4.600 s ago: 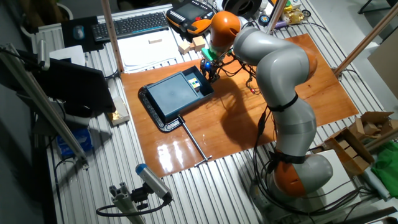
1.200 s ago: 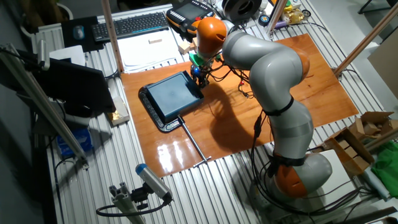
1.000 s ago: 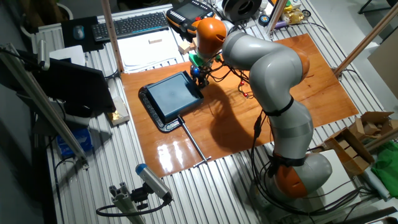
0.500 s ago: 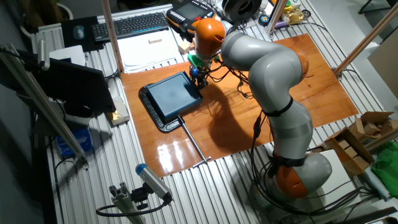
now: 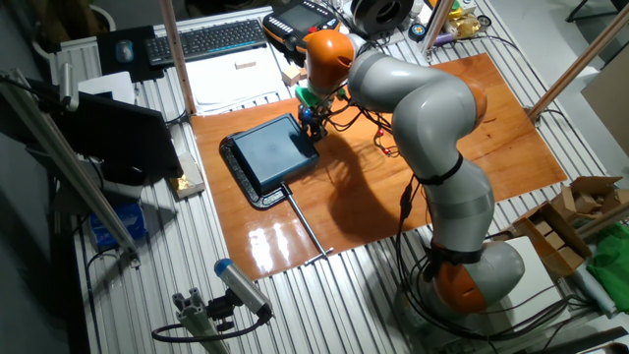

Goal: Grasp the handle and close the drawer

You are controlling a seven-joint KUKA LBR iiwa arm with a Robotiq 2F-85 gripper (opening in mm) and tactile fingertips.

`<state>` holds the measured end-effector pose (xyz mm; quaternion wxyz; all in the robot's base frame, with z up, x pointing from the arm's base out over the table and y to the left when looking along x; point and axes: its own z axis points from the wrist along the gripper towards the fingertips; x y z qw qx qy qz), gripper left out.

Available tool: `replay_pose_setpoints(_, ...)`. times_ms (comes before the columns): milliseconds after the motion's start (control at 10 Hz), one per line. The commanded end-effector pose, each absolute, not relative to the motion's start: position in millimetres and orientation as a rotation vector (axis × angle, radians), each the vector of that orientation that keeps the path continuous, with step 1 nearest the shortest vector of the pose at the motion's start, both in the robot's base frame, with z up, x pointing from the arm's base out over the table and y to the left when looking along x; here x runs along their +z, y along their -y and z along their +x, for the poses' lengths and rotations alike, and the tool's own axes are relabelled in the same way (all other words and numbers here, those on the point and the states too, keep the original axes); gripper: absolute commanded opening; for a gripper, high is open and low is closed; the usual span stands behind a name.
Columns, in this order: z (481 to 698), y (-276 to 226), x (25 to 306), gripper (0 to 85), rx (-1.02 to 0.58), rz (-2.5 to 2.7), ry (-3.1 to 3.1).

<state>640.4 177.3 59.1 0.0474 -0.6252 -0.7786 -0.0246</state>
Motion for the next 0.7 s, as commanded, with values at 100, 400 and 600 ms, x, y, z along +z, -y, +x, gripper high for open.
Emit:
replay_pose_setpoints(100,639.9,-179.4,58.7,2.0,-0.076,-1.907,2.375)
replay_pose_setpoints(400,638.1,-184.4,58.7,2.0,-0.074,-1.910,2.374)
replay_pose_setpoints(600,637.2,-186.7,58.4,2.0,-0.072,-1.912,2.373)
